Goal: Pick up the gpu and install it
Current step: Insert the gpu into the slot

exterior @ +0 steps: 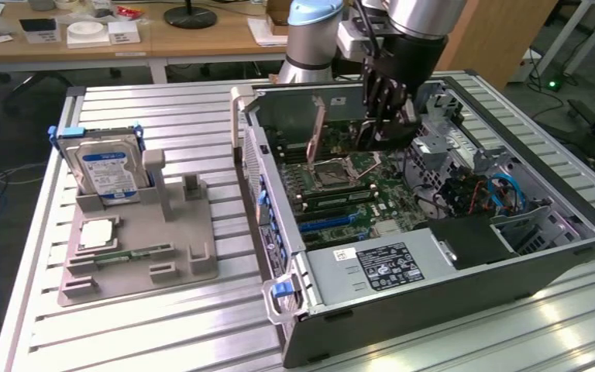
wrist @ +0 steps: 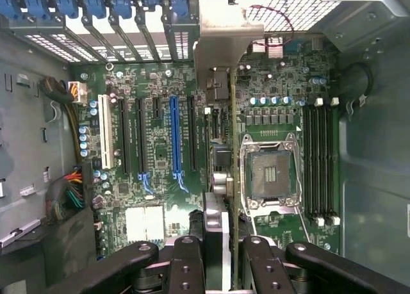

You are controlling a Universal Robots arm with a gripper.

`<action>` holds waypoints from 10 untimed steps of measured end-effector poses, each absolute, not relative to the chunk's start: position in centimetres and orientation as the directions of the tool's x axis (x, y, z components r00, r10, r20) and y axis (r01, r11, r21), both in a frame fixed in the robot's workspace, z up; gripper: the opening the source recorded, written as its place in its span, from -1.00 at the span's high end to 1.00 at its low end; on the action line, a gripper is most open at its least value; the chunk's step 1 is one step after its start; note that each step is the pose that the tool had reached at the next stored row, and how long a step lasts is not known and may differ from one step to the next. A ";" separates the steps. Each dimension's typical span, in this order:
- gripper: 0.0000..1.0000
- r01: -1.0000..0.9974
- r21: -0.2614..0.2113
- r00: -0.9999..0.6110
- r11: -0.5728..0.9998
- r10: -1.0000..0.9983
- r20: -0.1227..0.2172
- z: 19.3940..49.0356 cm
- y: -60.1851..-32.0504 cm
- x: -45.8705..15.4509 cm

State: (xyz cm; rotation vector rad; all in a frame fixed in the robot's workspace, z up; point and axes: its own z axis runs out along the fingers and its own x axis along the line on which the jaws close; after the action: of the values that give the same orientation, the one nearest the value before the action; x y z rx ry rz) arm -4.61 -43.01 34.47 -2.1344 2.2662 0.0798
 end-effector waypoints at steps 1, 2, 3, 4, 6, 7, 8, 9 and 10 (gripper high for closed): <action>0.44 -0.998 0.018 -0.059 0.059 -0.997 -0.055 34.3 -43.0 -4.7; 0.44 -0.998 0.018 -0.059 0.058 -0.997 -0.055 34.2 -43.0 -4.7; 0.44 -0.998 0.018 -0.059 0.058 -0.997 -0.055 34.0 -43.0 -4.8; 0.44 -0.998 0.019 -0.059 0.058 -0.997 -0.055 33.9 -43.0 -4.8; 0.44 -0.998 0.019 -0.058 0.057 -0.997 -0.055 33.7 -43.0 -4.8; 0.44 -0.998 0.019 -0.058 0.057 -0.997 -0.055 33.6 -43.0 -4.8; 0.44 -0.998 0.019 -0.057 0.057 -0.997 -0.055 33.5 -43.0 -4.8; 0.44 -0.998 0.020 -0.057 0.056 -0.997 -0.055 33.4 -43.0 -4.8; 0.44 -0.998 0.020 -0.057 0.056 -0.997 -0.055 33.3 -43.0 -4.8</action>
State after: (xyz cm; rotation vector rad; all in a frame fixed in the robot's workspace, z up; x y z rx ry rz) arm -4.81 -43.01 33.26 -2.1385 2.2638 0.0818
